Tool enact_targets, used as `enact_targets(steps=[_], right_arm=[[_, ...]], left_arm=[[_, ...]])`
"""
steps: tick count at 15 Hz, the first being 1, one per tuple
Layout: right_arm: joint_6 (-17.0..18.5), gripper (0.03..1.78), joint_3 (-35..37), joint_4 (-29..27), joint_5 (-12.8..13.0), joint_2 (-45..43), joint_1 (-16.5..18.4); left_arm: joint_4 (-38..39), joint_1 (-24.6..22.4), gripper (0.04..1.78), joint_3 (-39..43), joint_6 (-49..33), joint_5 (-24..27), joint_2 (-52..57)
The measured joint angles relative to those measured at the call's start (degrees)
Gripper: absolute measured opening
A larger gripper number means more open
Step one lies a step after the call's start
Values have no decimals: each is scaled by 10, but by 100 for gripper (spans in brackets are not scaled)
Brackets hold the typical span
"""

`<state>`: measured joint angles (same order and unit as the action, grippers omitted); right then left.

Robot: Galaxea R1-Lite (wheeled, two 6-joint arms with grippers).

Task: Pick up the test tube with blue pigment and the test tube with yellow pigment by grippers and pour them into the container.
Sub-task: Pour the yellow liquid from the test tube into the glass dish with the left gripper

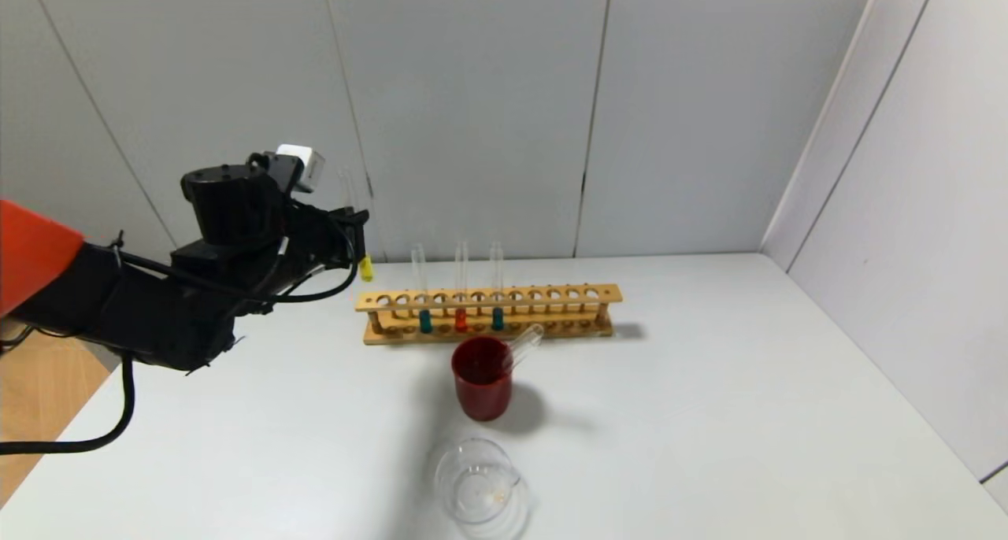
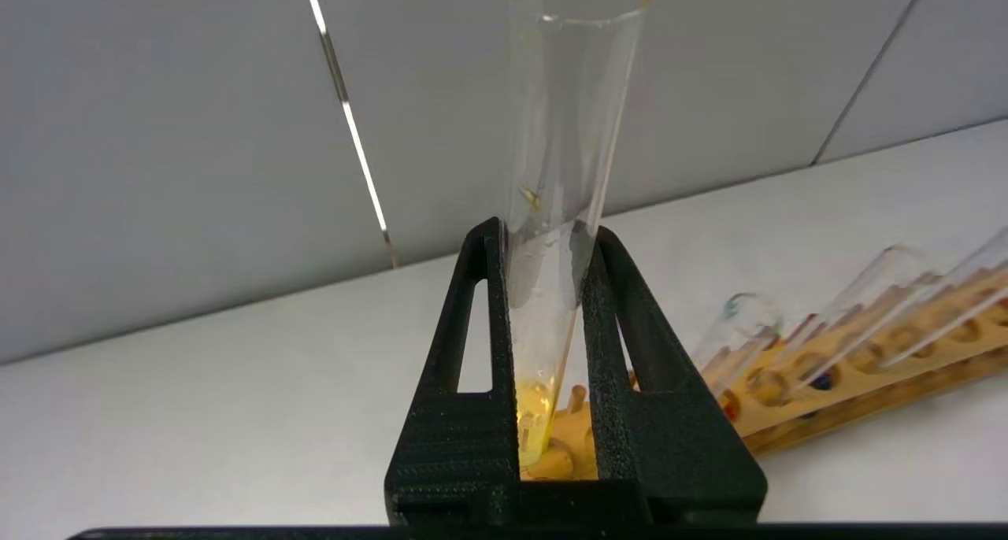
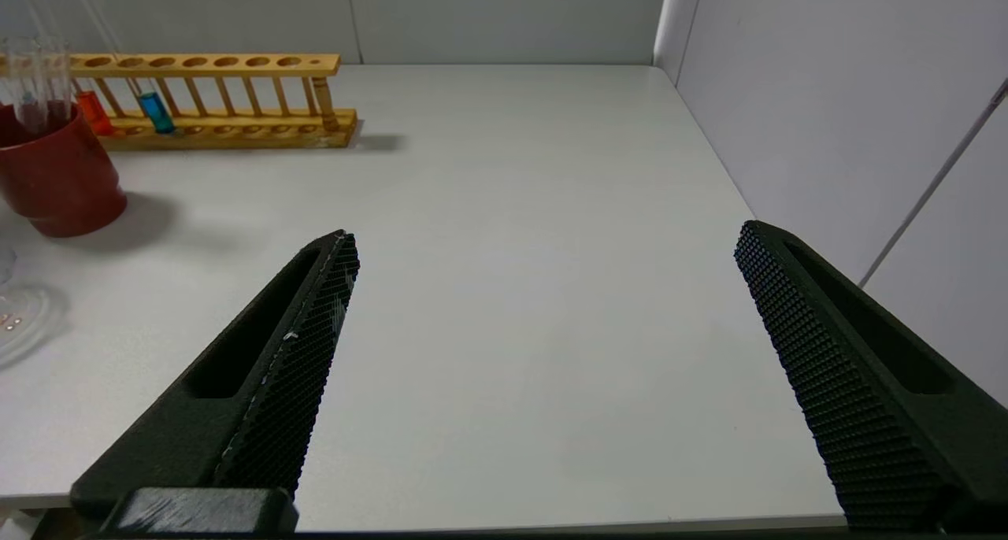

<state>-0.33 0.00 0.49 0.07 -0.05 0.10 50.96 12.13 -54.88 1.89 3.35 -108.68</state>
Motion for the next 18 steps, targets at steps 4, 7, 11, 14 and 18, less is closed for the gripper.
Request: enact_targets(steps=[4,7,11,14,18], right_arm=[[0,174,0,0,0,0,0],[0,174,0,0,0,0,0],[0,174,0,0,0,0,0],[0,174,0,0,0,0,0],[0,174,0,0,0,0,0]], left_arm=[[-110,-1,30,-13,31,0,109],[-198,3,30,-10,51,-1,200],[-310,46,30,28,93,-22,337],[-378,87,30,83,110,-71,425],[-385,101,30,181,114,-85,492]])
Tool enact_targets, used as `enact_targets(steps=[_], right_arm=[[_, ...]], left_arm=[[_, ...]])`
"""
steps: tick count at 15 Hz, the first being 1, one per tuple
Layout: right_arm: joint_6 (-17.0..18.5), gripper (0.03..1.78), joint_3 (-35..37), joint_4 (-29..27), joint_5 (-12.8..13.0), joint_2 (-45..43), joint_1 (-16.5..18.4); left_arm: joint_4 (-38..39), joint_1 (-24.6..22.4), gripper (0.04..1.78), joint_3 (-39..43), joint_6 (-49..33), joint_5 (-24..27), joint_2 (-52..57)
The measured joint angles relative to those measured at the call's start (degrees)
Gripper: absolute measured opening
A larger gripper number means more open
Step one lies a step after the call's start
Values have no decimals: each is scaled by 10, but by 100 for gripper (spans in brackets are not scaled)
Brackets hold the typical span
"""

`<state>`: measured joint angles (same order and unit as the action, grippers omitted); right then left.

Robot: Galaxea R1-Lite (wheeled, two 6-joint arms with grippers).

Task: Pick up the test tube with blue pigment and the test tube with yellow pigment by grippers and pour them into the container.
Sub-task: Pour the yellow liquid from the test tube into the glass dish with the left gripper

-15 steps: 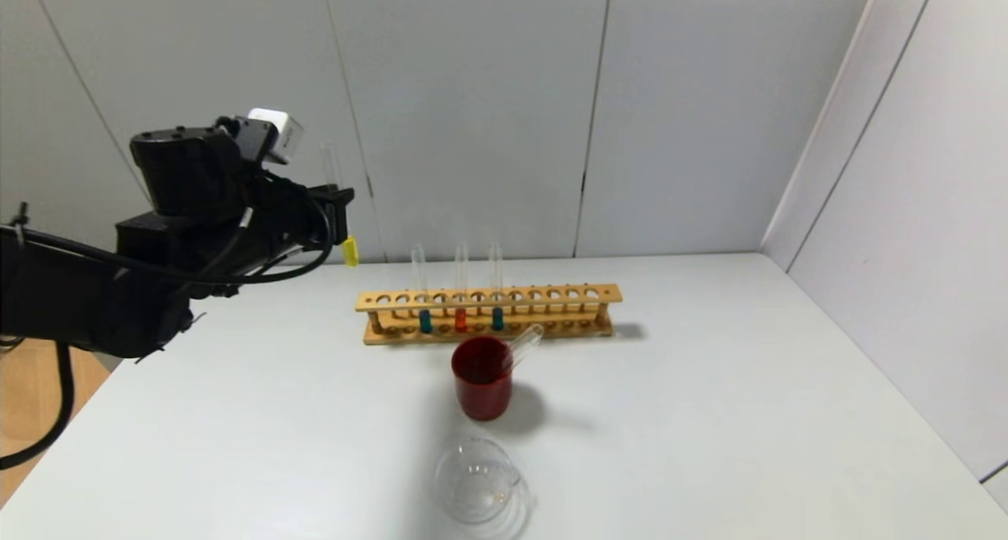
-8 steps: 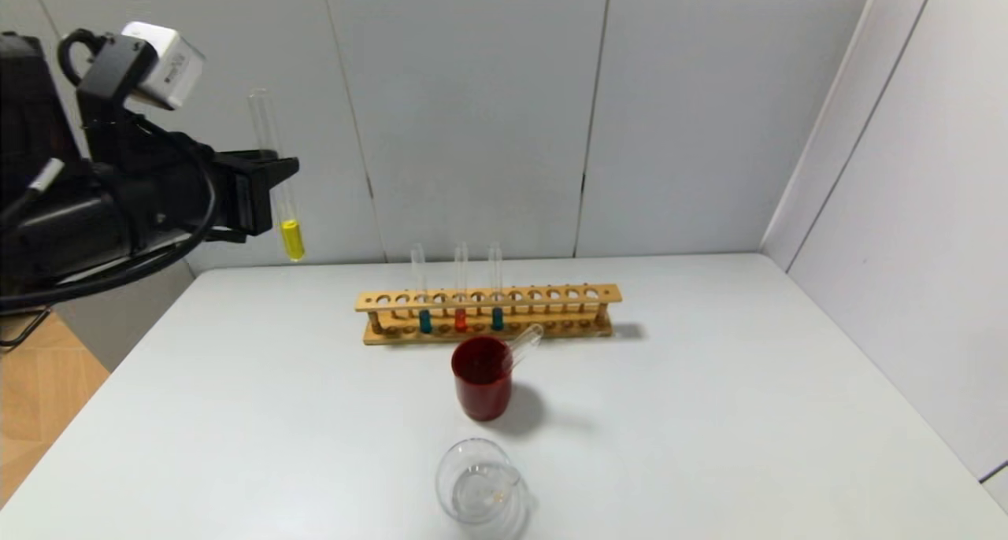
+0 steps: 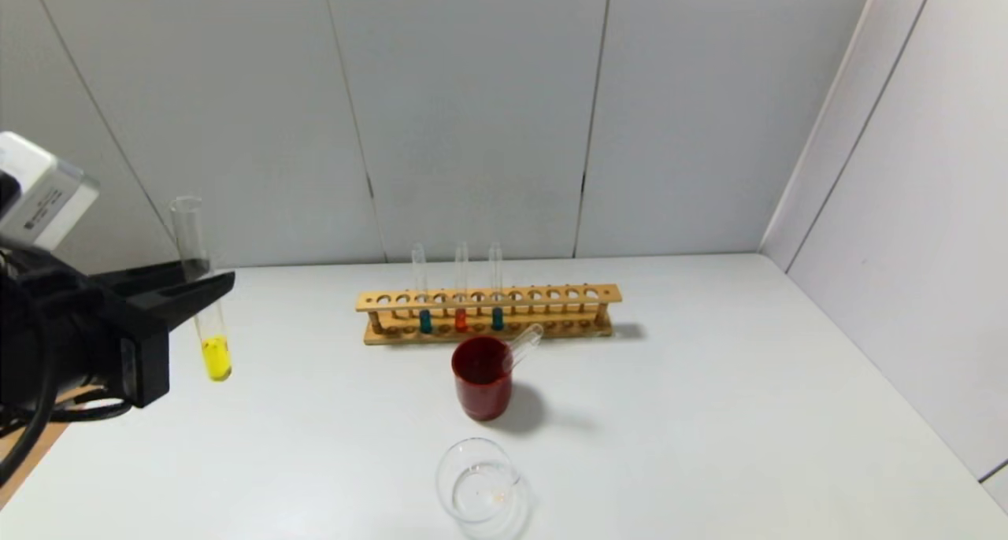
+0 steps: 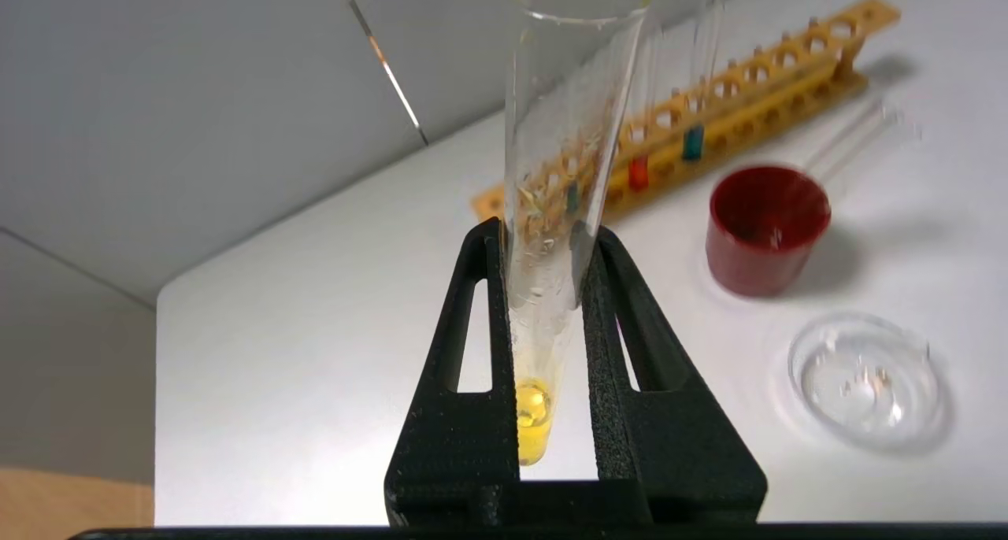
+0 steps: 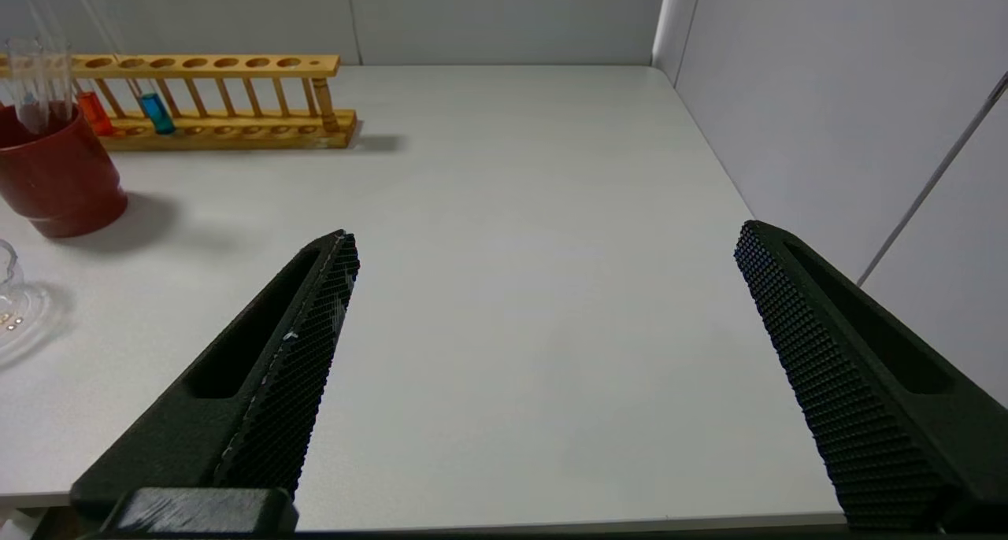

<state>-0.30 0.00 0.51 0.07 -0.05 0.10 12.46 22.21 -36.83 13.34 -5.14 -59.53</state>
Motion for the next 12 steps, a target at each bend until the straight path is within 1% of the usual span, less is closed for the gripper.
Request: enact_targets(steps=[2,6,9,12], right_arm=[[0,174,0,0,0,0,0],[0,174,0,0,0,0,0],[0,174,0,0,0,0,0],[0,174,0,0,0,0,0]], left_arm=[[3,4,30,40,0,-1,15],[4,51,30,93,-4,-2,21],[6,84,30,107,-1,-3,1],[24,97,30,109,12,-6,-31]])
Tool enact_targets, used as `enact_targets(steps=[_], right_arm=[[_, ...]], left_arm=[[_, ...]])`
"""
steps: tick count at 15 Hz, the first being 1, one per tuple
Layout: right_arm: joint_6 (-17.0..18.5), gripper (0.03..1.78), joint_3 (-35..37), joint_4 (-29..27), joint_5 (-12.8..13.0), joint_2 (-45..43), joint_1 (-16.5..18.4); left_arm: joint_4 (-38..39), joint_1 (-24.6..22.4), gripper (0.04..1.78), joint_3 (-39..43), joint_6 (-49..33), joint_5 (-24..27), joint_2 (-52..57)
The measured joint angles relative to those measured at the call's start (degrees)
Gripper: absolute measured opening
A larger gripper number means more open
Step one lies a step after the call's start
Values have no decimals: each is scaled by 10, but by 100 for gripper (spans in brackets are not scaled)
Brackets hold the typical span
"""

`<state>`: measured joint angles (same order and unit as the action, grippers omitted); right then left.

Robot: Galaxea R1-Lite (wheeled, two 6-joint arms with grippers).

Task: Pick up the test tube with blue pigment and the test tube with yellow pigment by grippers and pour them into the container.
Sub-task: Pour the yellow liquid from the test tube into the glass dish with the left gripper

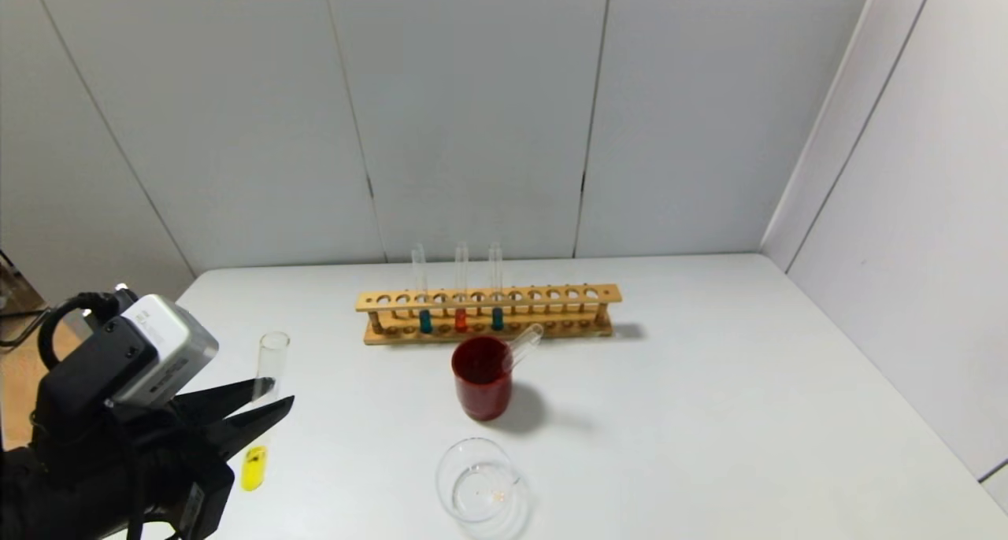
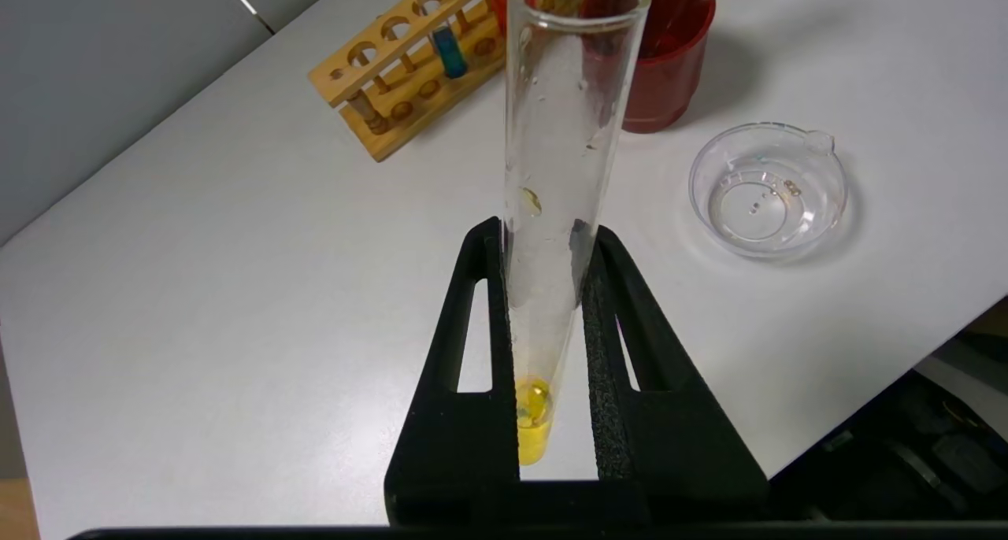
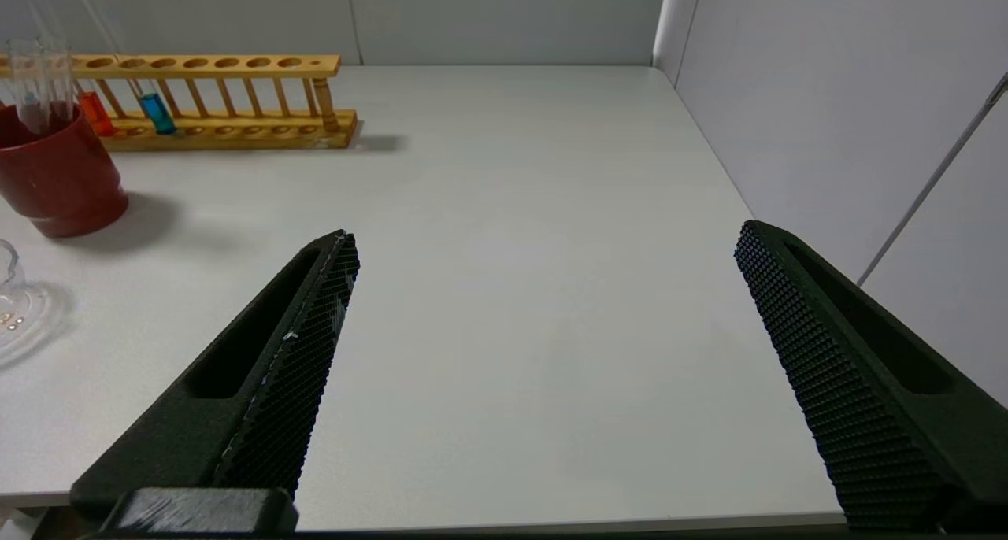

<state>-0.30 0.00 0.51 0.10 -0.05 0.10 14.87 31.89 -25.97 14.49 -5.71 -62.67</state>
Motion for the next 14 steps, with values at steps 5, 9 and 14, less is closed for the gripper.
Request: enact_targets(steps=[5,9,14], right_arm=[[0,174,0,0,0,0,0],[0,174,0,0,0,0,0],[0,174,0,0,0,0,0]], left_arm=[[18,22,30,-11,58,-21,-68],[32,44,30,-49,117,-54,-136],[34,119,30,-73,159,-135,-226]])
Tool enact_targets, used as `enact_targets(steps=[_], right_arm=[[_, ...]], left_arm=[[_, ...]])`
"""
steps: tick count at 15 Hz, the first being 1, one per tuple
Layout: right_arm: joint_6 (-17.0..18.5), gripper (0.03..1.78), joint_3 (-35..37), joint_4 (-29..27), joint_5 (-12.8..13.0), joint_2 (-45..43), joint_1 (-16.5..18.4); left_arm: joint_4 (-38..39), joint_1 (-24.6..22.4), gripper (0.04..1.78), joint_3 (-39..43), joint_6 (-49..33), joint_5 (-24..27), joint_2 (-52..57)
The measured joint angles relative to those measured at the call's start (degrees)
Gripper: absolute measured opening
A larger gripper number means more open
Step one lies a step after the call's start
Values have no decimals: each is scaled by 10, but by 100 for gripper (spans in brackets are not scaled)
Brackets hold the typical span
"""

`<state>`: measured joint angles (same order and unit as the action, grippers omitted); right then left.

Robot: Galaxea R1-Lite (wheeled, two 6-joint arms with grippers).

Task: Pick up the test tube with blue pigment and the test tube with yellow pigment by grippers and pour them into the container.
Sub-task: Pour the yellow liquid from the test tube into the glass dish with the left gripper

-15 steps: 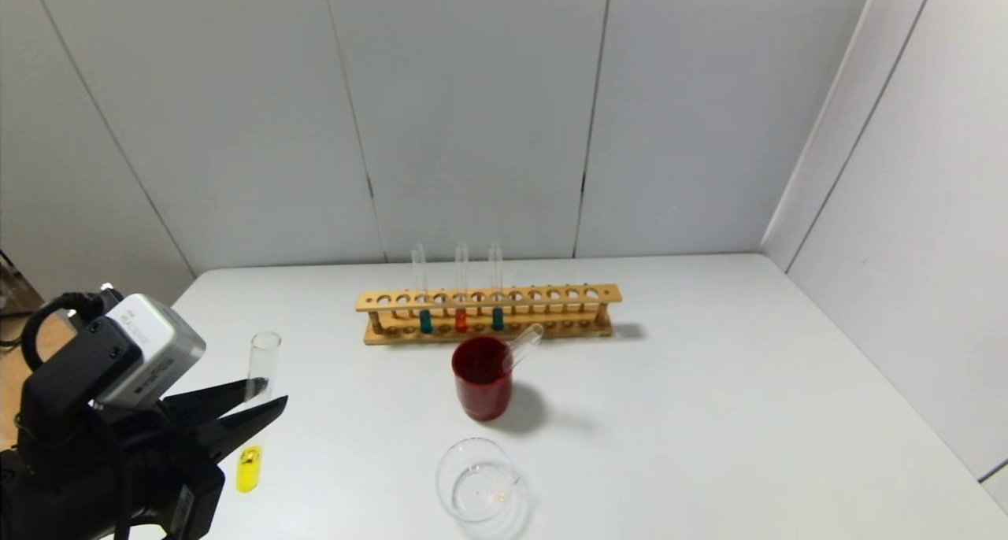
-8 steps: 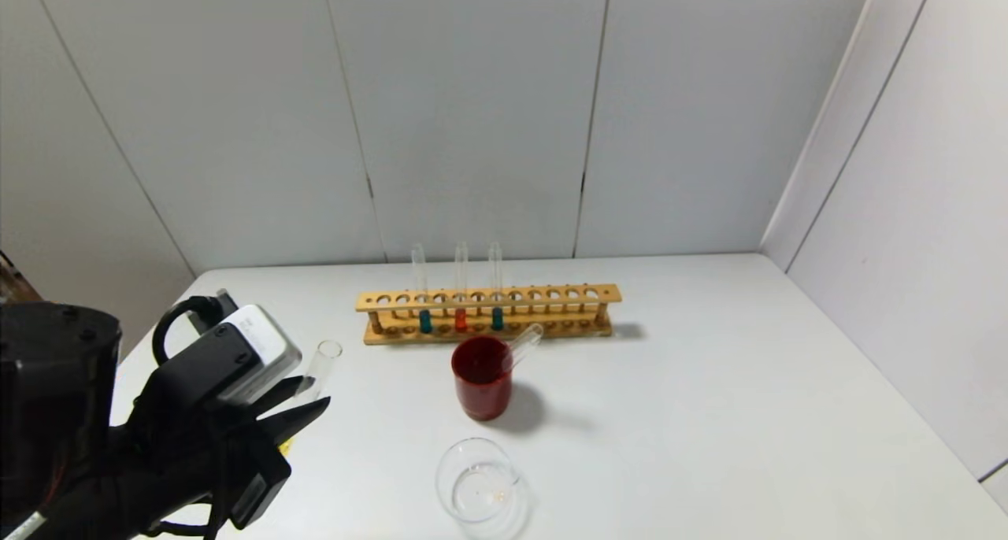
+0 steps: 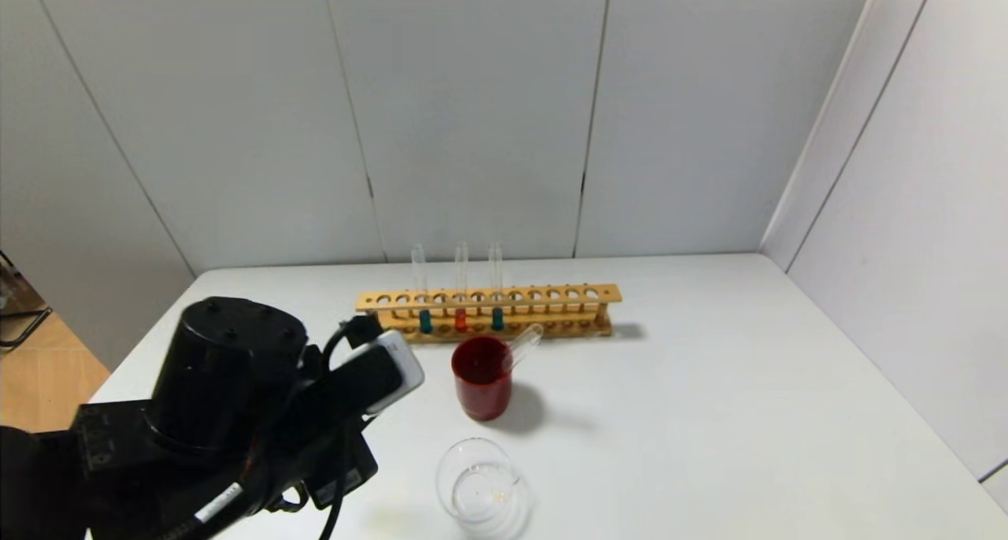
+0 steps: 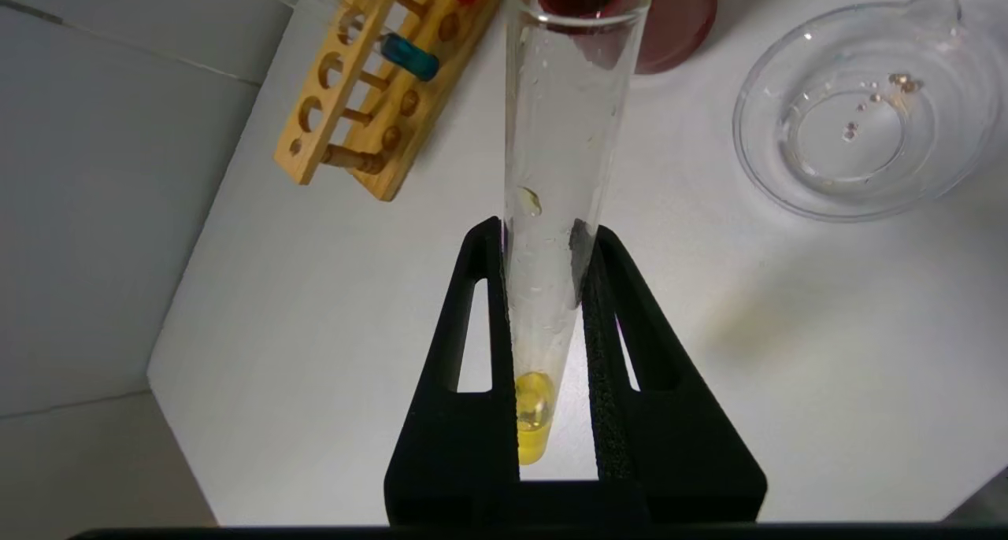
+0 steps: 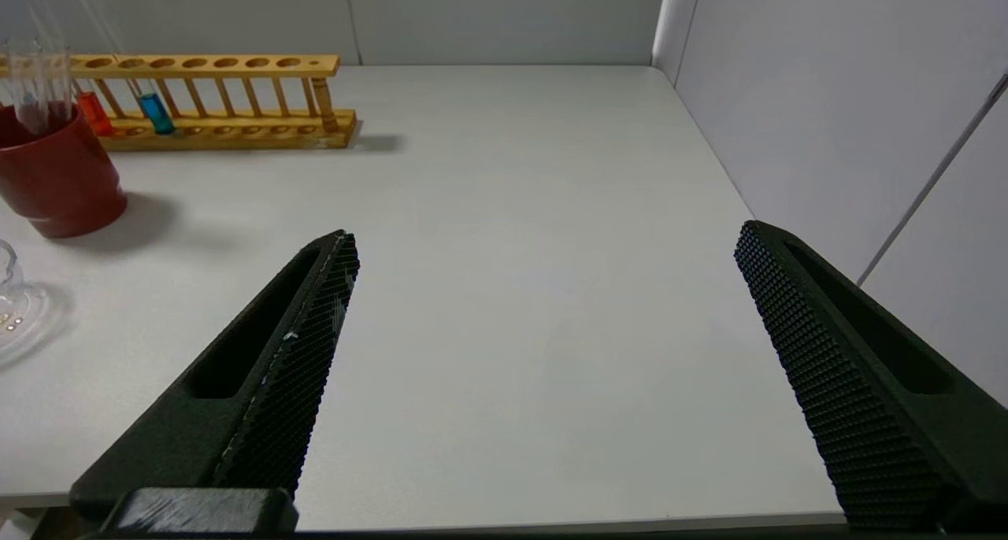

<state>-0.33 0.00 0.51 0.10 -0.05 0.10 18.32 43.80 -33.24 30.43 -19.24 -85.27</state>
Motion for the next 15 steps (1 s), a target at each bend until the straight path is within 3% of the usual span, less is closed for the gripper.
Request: enact_targets(steps=[6,15], right_arm=[[0,174,0,0,0,0,0],[0,174,0,0,0,0,0]], left_arm=[[0,36,30,0,10,-22,-58],[-1,53,30,-1,113,-63,-87]])
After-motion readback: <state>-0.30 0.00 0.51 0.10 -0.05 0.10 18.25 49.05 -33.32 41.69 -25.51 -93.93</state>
